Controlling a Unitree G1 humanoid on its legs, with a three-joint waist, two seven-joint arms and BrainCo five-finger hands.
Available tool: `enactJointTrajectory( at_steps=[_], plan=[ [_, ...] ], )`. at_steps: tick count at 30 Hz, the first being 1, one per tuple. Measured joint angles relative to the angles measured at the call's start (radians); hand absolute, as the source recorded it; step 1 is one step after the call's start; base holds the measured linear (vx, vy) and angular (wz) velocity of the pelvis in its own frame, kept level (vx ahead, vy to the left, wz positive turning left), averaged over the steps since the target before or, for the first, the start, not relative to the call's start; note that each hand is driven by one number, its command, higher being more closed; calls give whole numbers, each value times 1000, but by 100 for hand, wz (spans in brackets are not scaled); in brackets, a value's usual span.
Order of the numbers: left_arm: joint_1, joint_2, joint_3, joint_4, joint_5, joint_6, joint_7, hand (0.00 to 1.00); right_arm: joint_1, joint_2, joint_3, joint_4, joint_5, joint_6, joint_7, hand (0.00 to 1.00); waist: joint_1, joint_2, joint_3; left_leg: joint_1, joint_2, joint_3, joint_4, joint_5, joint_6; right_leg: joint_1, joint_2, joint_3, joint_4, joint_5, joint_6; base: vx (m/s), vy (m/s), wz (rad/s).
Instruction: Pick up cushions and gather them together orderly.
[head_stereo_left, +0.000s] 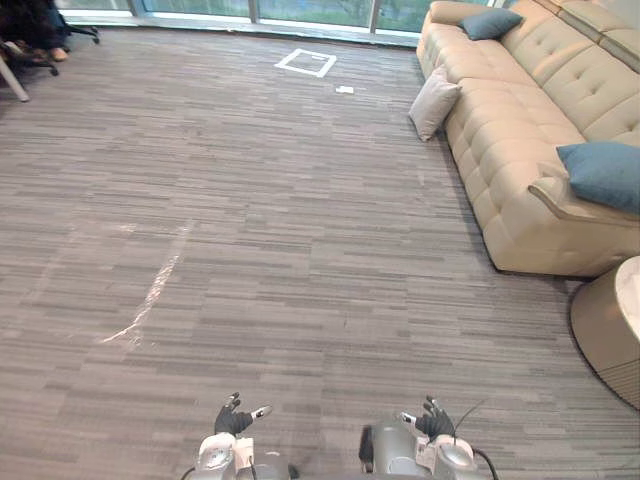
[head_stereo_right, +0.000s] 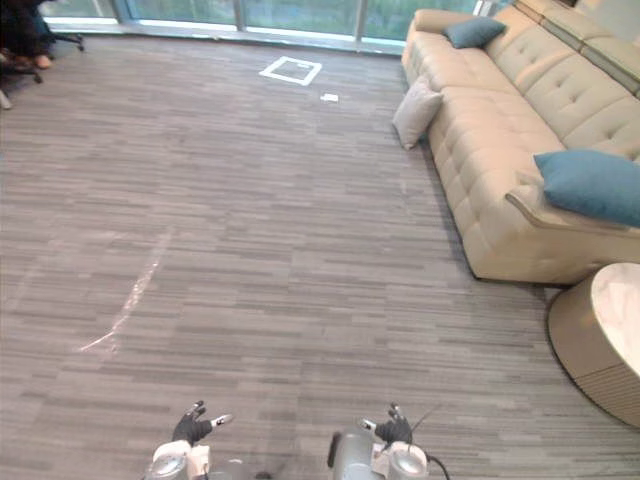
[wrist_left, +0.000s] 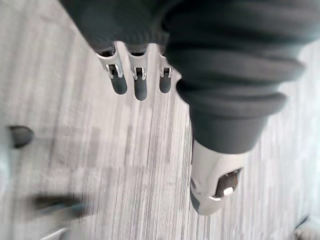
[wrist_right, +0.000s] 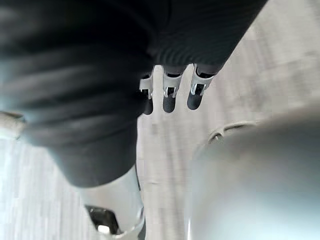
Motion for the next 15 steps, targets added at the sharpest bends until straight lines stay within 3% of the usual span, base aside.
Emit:
enactJointTrajectory(
  at_steps=[1,2,3,4,5,6,7,8,9,10,12,13,15],
  plan=[
    [6,0,0,0,1,-1,0,0,0,-2,0,3,0,2,0,0,-2,-9,-1,31,-11,-20,-14,-2,-4,-4,4,20,-108,49,6,785,-147,65],
    [13,-9,4,5,2,0,0,0,0,-17,-1,6,0,3,2,0,-11,-4,1,91,-3,-61,2,-23,-37,-7,17,71,-90,156,-37,969,-206,62],
    [29,-22,14,6,5,-1,-1,0,8,-25,-2,5,-1,7,5,0,-14,19,-20,92,26,-88,61,-23,-39,-30,29,89,15,184,-75,827,-203,51],
    [35,-29,13,6,11,-1,-1,0,11,-33,-9,-1,-1,7,8,0,-12,36,-31,71,42,-102,133,-22,-40,-41,36,84,77,157,-102,823,-223,27],
    [40,-50,25,6,18,0,0,0,8,-49,-21,-12,-2,10,9,0,-11,81,-28,2,98,-114,336,11,-81,-18,55,50,132,74,-113,804,-207,10],
    [45,-58,57,6,18,2,-1,0,8,-54,-23,-20,-1,14,9,0,-11,106,-22,-98,143,-123,579,154,-120,26,83,42,147,10,-126,796,-187,-1],
    [47,-65,69,3,18,2,-1,0,8,-55,-21,-29,-1,19,8,0,-10,115,-17,-151,169,-125,692,256,-142,60,99,47,137,-11,-134,949,-163,-26],
    [58,-68,92,-10,19,2,-1,0,10,-47,-14,-29,-1,31,7,0,1,125,-7,-246,229,-98,923,237,-147,152,140,60,99,-43,-150,632,-100,-31],
    [59,-67,95,-17,19,2,-2,0,12,-39,-9,-29,-1,34,5,0,5,123,-3,-274,242,-91,973,212,-137,186,151,68,83,-53,-154,783,-109,-48],
    [61,-53,113,-46,19,0,-2,0,17,-14,2,-30,1,38,6,0,26,96,12,-351,240,-78,1054,134,-118,311,159,96,15,-75,-158,593,-73,-44],
    [61,-36,113,-80,17,-3,-3,0,14,-2,10,-27,2,40,6,0,47,56,13,-472,212,-48,978,64,-93,436,155,146,-97,-75,-158,767,-66,-58],
    [59,-35,113,-94,16,-9,-3,0,7,3,10,-27,7,40,4,0,55,54,13,-557,189,-46,862,36,-84,502,148,169,-156,-76,-156,783,34,-71],
    [57,-38,113,-120,17,-20,-7,0,-6,6,8,-24,10,40,2,0,72,40,20,-634,120,-66,565,48,-81,567,118,203,-203,-100,-123,653,94,-57]
  ],
)
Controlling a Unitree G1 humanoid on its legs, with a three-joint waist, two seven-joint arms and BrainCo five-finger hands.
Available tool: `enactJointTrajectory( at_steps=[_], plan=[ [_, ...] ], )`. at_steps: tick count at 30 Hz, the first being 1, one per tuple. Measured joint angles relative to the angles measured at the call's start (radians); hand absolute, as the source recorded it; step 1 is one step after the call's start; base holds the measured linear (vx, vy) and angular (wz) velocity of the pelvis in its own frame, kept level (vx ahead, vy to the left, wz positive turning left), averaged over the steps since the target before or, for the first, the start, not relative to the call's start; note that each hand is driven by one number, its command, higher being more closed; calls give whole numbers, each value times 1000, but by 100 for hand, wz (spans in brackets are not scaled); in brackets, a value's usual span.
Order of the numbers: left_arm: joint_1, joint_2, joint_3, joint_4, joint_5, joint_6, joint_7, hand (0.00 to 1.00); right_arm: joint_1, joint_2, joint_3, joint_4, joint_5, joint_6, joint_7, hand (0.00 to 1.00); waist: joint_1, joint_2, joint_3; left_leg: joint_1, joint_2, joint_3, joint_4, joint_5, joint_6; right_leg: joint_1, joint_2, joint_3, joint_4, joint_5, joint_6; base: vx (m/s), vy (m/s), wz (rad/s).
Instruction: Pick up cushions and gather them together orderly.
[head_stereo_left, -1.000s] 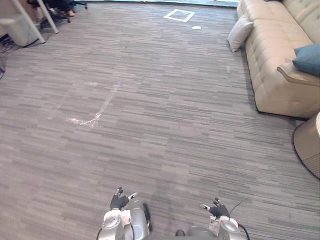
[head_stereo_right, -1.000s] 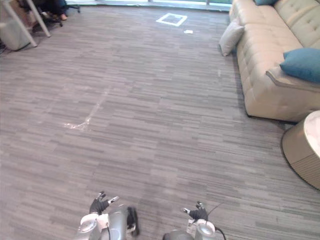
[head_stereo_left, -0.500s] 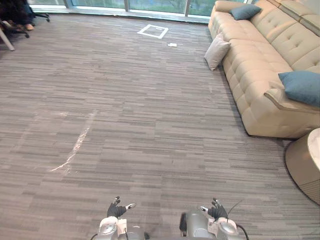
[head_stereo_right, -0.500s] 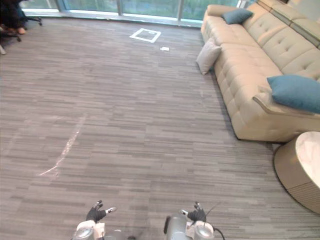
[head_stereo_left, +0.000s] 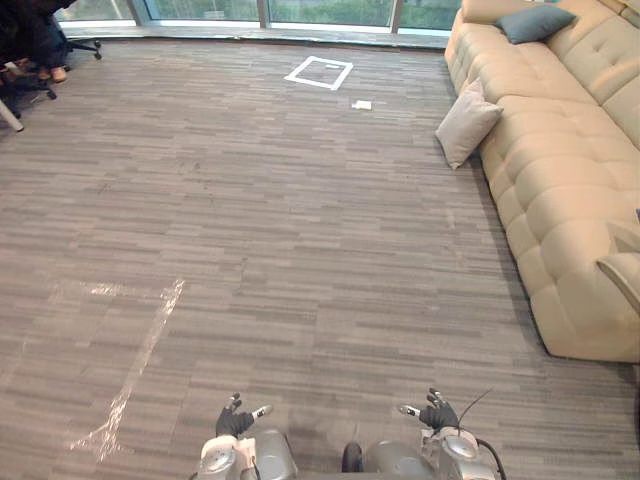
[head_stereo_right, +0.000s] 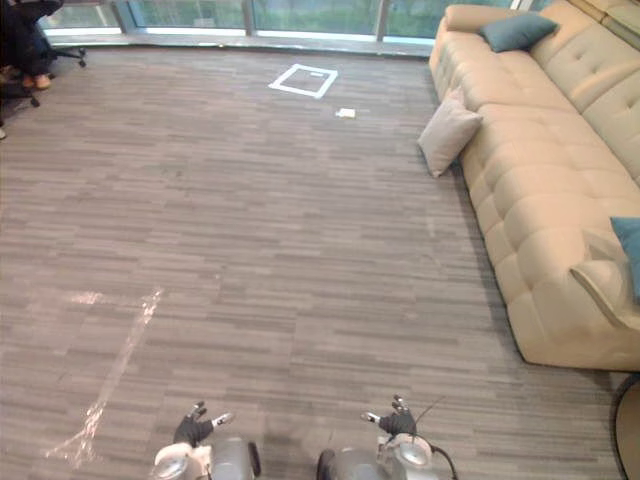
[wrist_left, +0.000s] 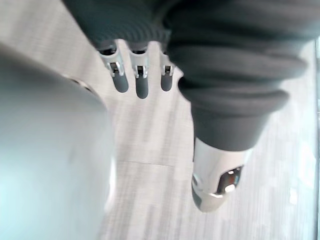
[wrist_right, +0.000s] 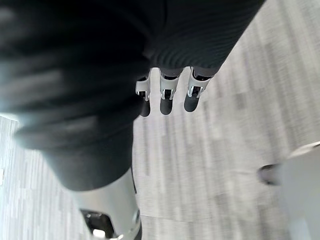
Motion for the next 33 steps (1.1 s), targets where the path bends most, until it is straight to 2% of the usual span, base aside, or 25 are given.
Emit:
enactJointTrajectory(
  at_steps=[2,3,4,5,6,8,9,11,12,14,16,18,19,20,21,22,23,24,25,26,27,28,29,31,33],
  plan=[
    [2,-13,-7,-3,-5,-5,2,0,4,-8,0,37,0,-2,-6,0,28,22,-8,-20,-43,-58,-425,136,-64,76,-20,60,-52,-53,31,649,264,-83],
    [2,-18,-5,-3,-24,-9,3,0,17,-12,3,52,0,-2,-9,0,39,29,-11,-43,-32,-63,-398,234,-53,124,-23,97,-56,-105,44,818,398,-94],
    [3,-11,-6,-5,-29,-17,2,0,20,7,1,62,0,0,-10,0,41,13,-21,-45,-49,-54,-350,261,-35,142,-46,120,-34,-129,30,863,404,-61],
    [1,4,-6,-5,-26,-19,2,0,32,22,1,58,-2,-1,-14,0,31,-20,-38,-56,-64,-34,-285,230,6,122,-76,143,34,-125,20,606,247,-33],
    [0,7,-6,-3,-26,-18,1,0,33,26,2,56,-3,-2,-13,0,28,-30,-43,-56,-67,-21,-262,206,24,102,-86,153,87,-120,24,731,297,-44],
    [-2,30,-8,10,-24,-17,3,0,48,44,0,55,-11,-11,-13,0,30,-74,-50,6,-99,28,-221,94,52,-47,-127,193,470,-34,159,744,306,-42],
    [-15,47,-23,30,-21,-13,9,0,49,48,-4,53,-11,-13,-13,0,22,-87,-42,81,-129,38,-226,36,56,-157,-156,197,747,95,265,750,276,-22],
    [-21,53,-40,57,-15,6,11,0,49,37,-3,51,-12,-18,-11,0,10,-86,-40,177,-141,41,-241,-6,53,-230,-184,140,923,91,230,556,172,-19],
    [-17,47,-51,66,-14,13,16,0,64,23,2,30,-12,-19,-11,0,4,-71,-43,315,-140,52,-308,-47,72,-310,-201,39,997,46,153,507,115,-26],
    [-13,43,-69,81,-14,12,23,0,68,14,1,14,-11,-28,-12,0,-8,-51,-45,427,-125,60,-395,-65,74,-425,-188,-68,924,-11,117,671,102,-17],
    [-21,42,-72,112,-15,20,26,0,40,3,1,15,-12,-33,-12,0,-37,-43,-41,515,-109,64,-456,-76,70,-529,-157,-151,706,-30,116,734,19,4],
    [-32,34,-72,139,-15,22,29,0,25,-9,1,14,-12,-34,-12,0,-48,-33,-35,611,-102,63,-524,-78,63,-567,-105,-213,237,96,125,727,-31,20],
    [-28,34,-72,139,-14,21,29,0,26,-9,1,15,-11,-34,-12,0,-48,-37,-36,627,-109,61,-533,-78,63,-568,-98,-212,165,125,128,618,-65,34],
    [-28,38,-65,139,-6,20,29,0,26,-13,1,18,-12,-30,-12,0,-47,-51,-33,696,-129,32,-543,-94,36,-572,-85,-192,58,187,101,649,-86,29],
    [-28,39,-59,145,-2,21,30,0,23,-18,-4,18,-11,-29,-10,0,-50,-51,-33,715,-125,18,-535,-103,21,-569,-74,-161,81,254,54,1036,-142,26],
    [-23,16,-34,156,3,21,30,0,18,-33,-9,17,-13,-27,-8,0,-55,-8,-44,735,-88,-10,-490,-102,15,-590,-60,-152,191,301,6,1020,-188,21],
    [-20,-4,-23,156,5,19,31,0,14,-41,-18,7,-14,-29,-5,0,-57,27,-50,703,-59,-34,-374,-83,-4,-603,-56,-172,291,245,-30,1019,-197,15],
    [-19,-14,-21,157,6,19,33,0,12,-45,-18,5,-15,-28,-4,0,-58,38,-50,680,-47,-44,-308,-62,-12,-598,-53,-186,316,210,-34,787,-193,15],
    [-18,-37,29,158,14,22,35,0,11,-41,-15,-11,-14,-17,-3,0,-61,60,-41,551,4,-63,15,119,-62,-535,-27,-192,341,127,-48,768,-156,1],
    [-11,-50,56,146,15,21,34,0,11,-39,1,-10,-14,-9,-3,0,-55,73,-35,466,41,-73,206,234,-106,-473,0,-188,316,99,-54,753,-141,-4],
    [-9,-51,63,141,15,21,34,0,12,-35,5,-10,-14,-5,-3,0,-52,79,-31,433,66,-64,288,221,-101,-440,16,-186,301,90,-55,869,-135,-42],
    [-8,-51,90,105,13,20,36,0,12,-21,4,-11,-17,3,-5,0,-31,65,-14,326,121,-10,498,139,-68,-299,54,-154,232,60,-70,713,-99,-49],
    [-8,-45,91,97,12,19,36,0,13,-12,7,-10,-14,4,-5,0,-21,52,-7,288,120,7,517,109,-56,-244,58,-138,199,55,-70,786,-98,-66],
    [-6,-24,82,75,12,13,35,0,9,5,27,14,-12,2,-5,0,-15,17,-11,188,112,57,451,48,-39,-134,59,-99,94,55,-68,524,-42,-51],
    [-7,-24,86,45,10,1,35,0,-9,13,30,27,-12,4,-6,0,1,14,-4,56,73,96,133,-2,-14,-6,49,-29,-14,52,-45,604,39,-76]
  ],
)
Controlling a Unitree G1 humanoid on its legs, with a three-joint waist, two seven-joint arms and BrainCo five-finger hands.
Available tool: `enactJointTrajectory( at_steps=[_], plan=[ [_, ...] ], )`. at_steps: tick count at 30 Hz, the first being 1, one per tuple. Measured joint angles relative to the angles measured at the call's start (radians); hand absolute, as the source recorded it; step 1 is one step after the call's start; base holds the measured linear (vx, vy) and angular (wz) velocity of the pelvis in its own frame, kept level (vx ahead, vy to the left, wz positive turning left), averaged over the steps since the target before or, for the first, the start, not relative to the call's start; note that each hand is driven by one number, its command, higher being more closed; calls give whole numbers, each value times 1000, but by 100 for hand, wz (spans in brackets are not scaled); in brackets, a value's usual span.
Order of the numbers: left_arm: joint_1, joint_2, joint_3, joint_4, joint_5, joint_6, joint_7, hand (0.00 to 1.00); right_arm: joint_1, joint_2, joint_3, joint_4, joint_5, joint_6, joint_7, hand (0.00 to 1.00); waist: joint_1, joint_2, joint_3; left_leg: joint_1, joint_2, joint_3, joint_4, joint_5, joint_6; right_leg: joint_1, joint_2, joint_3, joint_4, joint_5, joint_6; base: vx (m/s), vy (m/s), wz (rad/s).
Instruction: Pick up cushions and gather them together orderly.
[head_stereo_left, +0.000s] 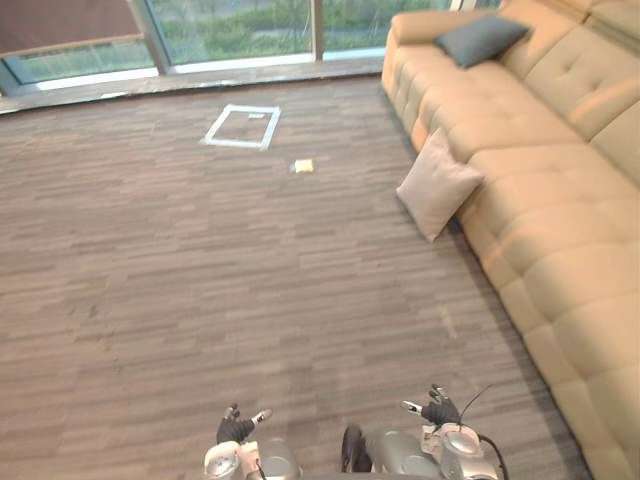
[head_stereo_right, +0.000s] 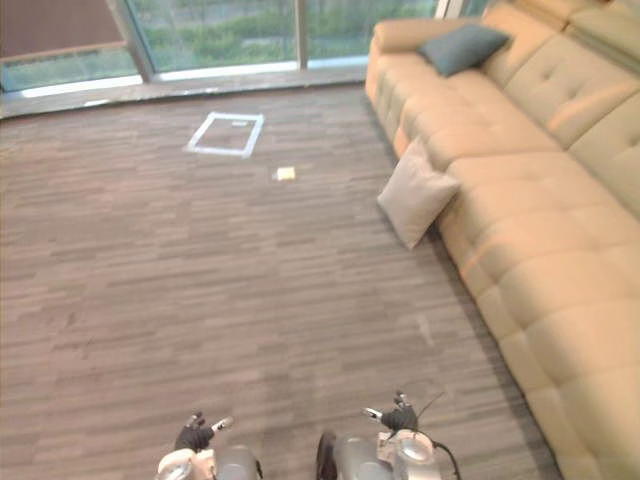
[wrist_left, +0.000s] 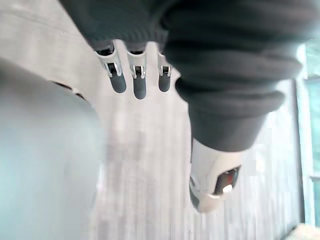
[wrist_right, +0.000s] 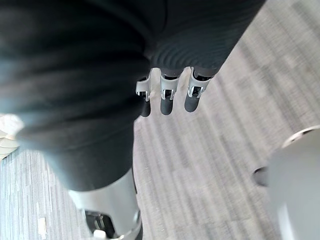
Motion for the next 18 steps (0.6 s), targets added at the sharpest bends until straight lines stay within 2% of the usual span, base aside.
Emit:
enactJointTrajectory(
  at_steps=[1,2,3,4,5,6,7,8,9,10,11,12,13,14,15,16,17,18],
  plan=[
    [0,-2,0,-5,0,0,0,0,1,3,0,1,0,0,0,0,4,2,1,-7,-13,-1,-68,4,-1,14,-5,7,-11,-2,3,560,110,-82],
    [-3,-9,-7,-7,-1,-2,1,0,8,-3,-1,8,0,-1,-4,0,16,7,4,-4,-66,-19,-365,66,-19,59,-24,34,-54,-16,26,530,162,-69],
    [-3,-20,-14,-4,-2,-1,1,0,18,-13,0,10,-1,0,-9,0,23,29,-1,-9,-82,-44,-583,145,-32,100,-24,61,-90,-36,47,538,196,-70],
    [-3,-24,-14,-3,-3,-2,1,0,21,-17,0,11,-1,0,-10,0,25,37,-1,-12,-81,-48,-620,159,-36,116,-20,70,-99,-45,55,575,281,-61],
    [-3,-28,-17,-6,-9,-3,0,0,25,-29,1,27,-1,1,-13,0,39,41,-8,-20,-86,-64,-599,265,-15,154,-30,99,-108,-81,71,610,315,-46],
    [-3,-14,-24,-7,-7,-3,0,0,28,-15,1,30,-2,3,-14,0,41,7,-25,-26,-120,-63,-558,286,5,156,-68,114,-76,-106,75,616,304,-38],
    [-3,-9,-28,-6,-8,-2,-1,0,32,-13,1,30,-2,2,-14,0,35,-1,-28,-28,-127,-64,-540,281,13,150,-81,116,-55,-105,75,633,286,-20],
    [-3,-2,-34,-7,-7,-3,-2,0,34,-9,1,28,-2,-1,-15,0,34,-11,-34,-35,-145,-65,-486,243,70,124,-102,129,30,-105,76,786,335,-17],
    [-3,6,-34,-2,-7,-2,-1,0,45,-1,1,29,-2,-2,-16,0,34,-33,-45,-22,-166,-49,-443,177,91,66,-129,139,209,-113,97,778,331,-22],
    [-3,14,-34,-1,-7,-1,-1,0,48,4,1,29,-3,-3,-14,0,34,-51,-45,10,-185,-32,-435,144,104,-6,-151,149,386,-99,151,749,290,-16],
    [-4,20,-37,4,-7,2,1,0,46,6,2,29,-7,-3,-14,0,30,-62,-42,43,-200,-20,-428,110,112,-66,-170,157,554,-45,229,574,193,-17],
    [-16,31,-52,22,-6,6,3,0,47,2,1,23,-21,-6,-12,0,25,-68,-39,114,-219,-19,-420,56,120,-156,-199,156,794,-3,274,571,178,-12],
    [-18,32,-56,30,-4,12,3,0,47,-1,1,19,-28,-7,-11,0,22,-66,-38,145,-220,-18,-420,38,121,-182,-206,144,860,-6,265,559,144,-12],
    [-20,32,-67,48,4,23,6,0,58,-6,1,-13,-39,-10,-10,0,11,-55,-31,238,-214,-12,-439,2,130,-246,-221,95,964,-32,219,442,89,-9],
    [-21,32,-73,50,5,24,7,0,62,-6,2,-23,-40,-13,-9,0,10,-45,-29,267,-212,-10,-451,-6,134,-269,-223,80,972,-40,206,530,77,-20],
    [-20,29,-83,60,12,25,10,0,70,-6,2,-55,-40,-16,-9,0,5,-35,-32,352,-198,0,-511,-22,123,-356,-229,9,939,-68,179,498,30,-16],
    [-14,29,-83,72,13,25,10,0,64,-9,2,-55,-41,-20,-9,0,-3,-31,-29,409,-181,11,-554,-22,123,-408,-231,-67,839,-92,162,500,15,-14],
    [-14,30,-85,76,13,25,10,0,61,-9,2,-54,-41,-21,-9,0,-6,-32,-29,430,-176,16,-571,-22,122,-426,-230,-94,793,-96,157,526,-14,-1]
  ],
)
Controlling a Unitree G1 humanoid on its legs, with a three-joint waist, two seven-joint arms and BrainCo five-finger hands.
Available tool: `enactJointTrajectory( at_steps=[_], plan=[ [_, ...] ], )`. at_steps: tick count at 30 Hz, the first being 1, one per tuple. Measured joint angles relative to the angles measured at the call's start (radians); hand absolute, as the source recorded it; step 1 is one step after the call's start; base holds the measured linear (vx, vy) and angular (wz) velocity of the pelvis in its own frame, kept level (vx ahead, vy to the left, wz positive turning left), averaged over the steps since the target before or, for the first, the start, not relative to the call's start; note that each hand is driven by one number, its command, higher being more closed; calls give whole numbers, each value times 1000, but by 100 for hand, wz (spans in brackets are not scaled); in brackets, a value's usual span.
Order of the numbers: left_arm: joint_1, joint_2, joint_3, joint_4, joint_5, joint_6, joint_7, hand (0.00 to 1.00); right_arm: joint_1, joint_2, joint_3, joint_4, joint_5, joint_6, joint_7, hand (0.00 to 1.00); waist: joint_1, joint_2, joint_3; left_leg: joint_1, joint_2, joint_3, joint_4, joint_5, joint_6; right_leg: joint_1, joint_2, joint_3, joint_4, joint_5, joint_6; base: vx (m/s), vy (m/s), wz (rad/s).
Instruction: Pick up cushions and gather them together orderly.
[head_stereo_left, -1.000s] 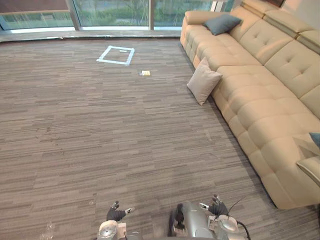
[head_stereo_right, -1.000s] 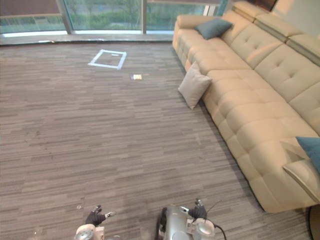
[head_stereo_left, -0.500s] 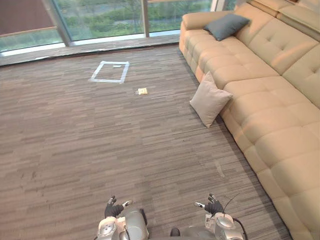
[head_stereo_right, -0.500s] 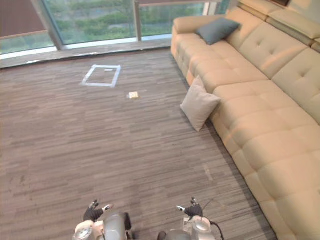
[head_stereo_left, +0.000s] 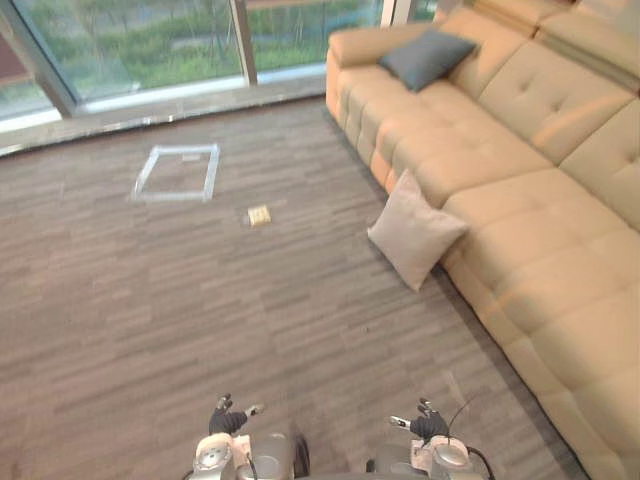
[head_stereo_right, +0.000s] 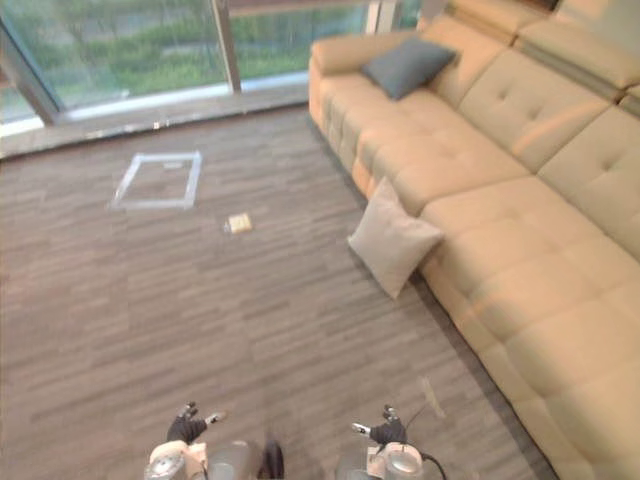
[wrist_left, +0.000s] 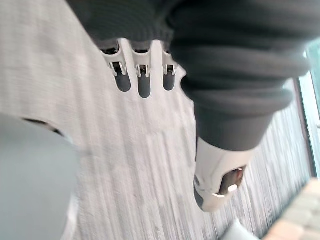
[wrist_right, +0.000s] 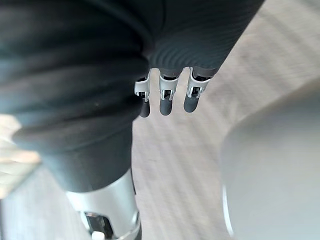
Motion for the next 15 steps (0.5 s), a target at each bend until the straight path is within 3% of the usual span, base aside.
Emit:
enactJointTrajectory(
  at_steps=[2,3,4,5,6,7,9,10,11,12,13,14,15],
  plan=[
    [1,3,-12,7,0,0,-2,0,-13,-7,-1,6,0,0,0,0,-21,2,1,92,18,12,-79,0,-2,-69,18,-93,-269,32,-6,583,-59,3],
    [10,10,-32,17,0,0,-9,0,-12,-10,-2,6,1,-1,0,0,-23,2,1,148,17,19,-120,-11,-26,-85,44,-122,-514,142,-14,604,-108,6],
    [10,10,-33,18,0,-1,-10,0,-12,-9,-1,8,1,-1,1,0,-24,0,0,164,13,13,-124,-19,-41,-86,52,-118,-561,178,-23,778,-161,10],
    [6,12,-33,20,1,-1,-13,0,-7,-4,-2,7,4,-1,3,0,-29,-17,-6,216,3,-1,-120,-59,-106,-85,60,-90,-604,356,-132,577,-135,9],
    [5,6,-30,29,2,0,-14,0,-12,-7,-5,1,6,-2,4,0,-35,0,-1,234,13,-5,-119,-66,-118,-90,67,-91,-562,336,-146,691,-135,2],
    [-2,-14,-31,34,5,0,-18,0,-21,-23,-2,-8,-1,-2,4,0,-33,37,-7,247,40,-9,-110,-62,-136,-102,73,-111,-492,285,-155,618,-158,8],
    [-13,-52,-24,26,28,-4,-29,0,-16,-28,-15,-21,0,2,10,0,-41,60,-19,189,83,-54,69,-9,-187,-91,79,-128,-408,150,-147,607,-243,13],
    [-15,-53,-22,23,30,-4,-31,0,-14,-28,-15,-23,0,5,10,0,-40,62,-19,166,92,-64,134,6,-190,-79,88,-129,-408,135,-144,526,-265,-8],
    [-16,-55,-10,13,35,-3,-35,0,-6,-28,-10,-26,0,11,11,0,-39,67,-17,86,131,-87,346,92,-197,-28,115,-122,-435,112,-147,608,-255,-27],
    [-10,-65,17,-2,38,-3,-36,0,4,-27,-2,-36,1,15,8,0,-39,70,-11,-29,209,-82,622,111,-213,59,166,-106,-508,99,-148,496,-199,-32],
    [-9,-65,22,-10,38,-3,-37,0,6,-25,-2,-36,1,16,8,0,-38,73,-10,-58,229,-72,680,94,-209,88,177,-100,-526,96,-154,586,-162,-47],
    [-7,-60,35,-41,38,-5,-37,0,13,-16,-1,-32,2,21,8,0,-27,56,-2,-136,258,-38,773,45,-197,172,191,-86,-577,87,-163,449,-93,-52],
    [-8,-55,36,-54,38,-6,-37,0,18,-6,-2,-29,3,22,8,0,-22,38,4,-199,250,-13,746,16,-172,230,193,-61,-616,82,-158,449,-93,-55]
  ],
)
